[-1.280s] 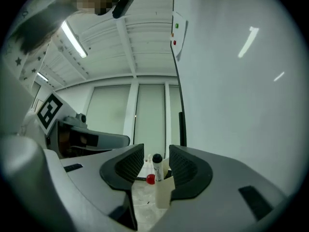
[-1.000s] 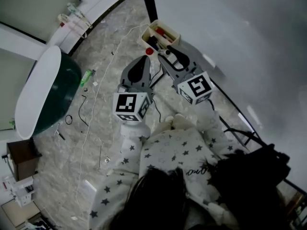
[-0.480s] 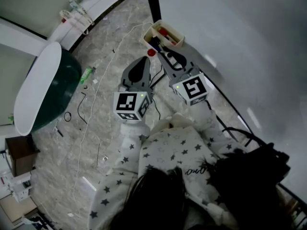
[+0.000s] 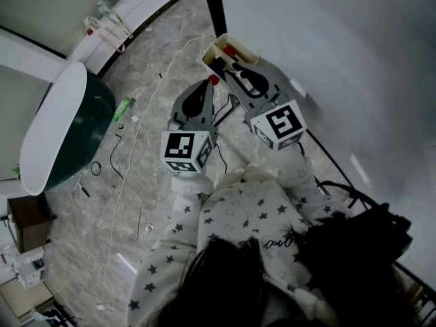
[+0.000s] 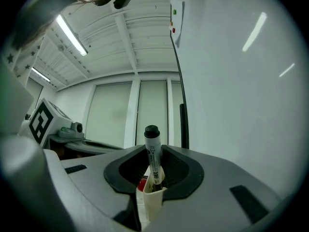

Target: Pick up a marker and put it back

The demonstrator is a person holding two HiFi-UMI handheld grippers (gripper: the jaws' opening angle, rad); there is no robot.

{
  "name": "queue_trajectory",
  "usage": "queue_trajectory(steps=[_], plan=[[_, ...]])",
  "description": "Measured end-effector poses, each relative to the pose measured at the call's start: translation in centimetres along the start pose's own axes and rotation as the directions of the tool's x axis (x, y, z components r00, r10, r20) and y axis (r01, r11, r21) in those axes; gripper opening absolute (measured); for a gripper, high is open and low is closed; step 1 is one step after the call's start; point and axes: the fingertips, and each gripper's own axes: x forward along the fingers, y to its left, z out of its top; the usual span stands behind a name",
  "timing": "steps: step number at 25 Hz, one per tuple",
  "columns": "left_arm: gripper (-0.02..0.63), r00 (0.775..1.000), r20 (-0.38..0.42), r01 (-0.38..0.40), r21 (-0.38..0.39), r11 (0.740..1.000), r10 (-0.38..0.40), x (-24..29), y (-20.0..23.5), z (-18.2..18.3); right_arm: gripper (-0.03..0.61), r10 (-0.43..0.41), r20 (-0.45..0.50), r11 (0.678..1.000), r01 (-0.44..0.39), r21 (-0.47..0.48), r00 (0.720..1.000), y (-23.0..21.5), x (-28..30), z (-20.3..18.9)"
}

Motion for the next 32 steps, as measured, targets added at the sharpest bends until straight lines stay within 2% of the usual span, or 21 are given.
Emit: queue_trajectory(steps=[8,19,32], plan=[[0.0,0.998,0.033,0.053,0.029,0.998,-0.054,0.1,-1.3,3.3,0.083,0.049,0.006,0.997,-0.049,0.061,0.999,-0.2,-0.5,4.2],[0.0,0.99,0.062,0.123,0.049,0.991,-0.125,-1.1,-4.1,8.1,0.083,0.084,0.036,0.996,-0.084,-0.006,0.996,0.5,-2.4,8.6],[0.0,0.989,0.039,0.139,0.065,0.988,-0.141,-1.0,-4.4,7.8,0.083,0.104,0.047,0.995,-0.104,0.006,0.993,0.7,-2.7,8.6]])
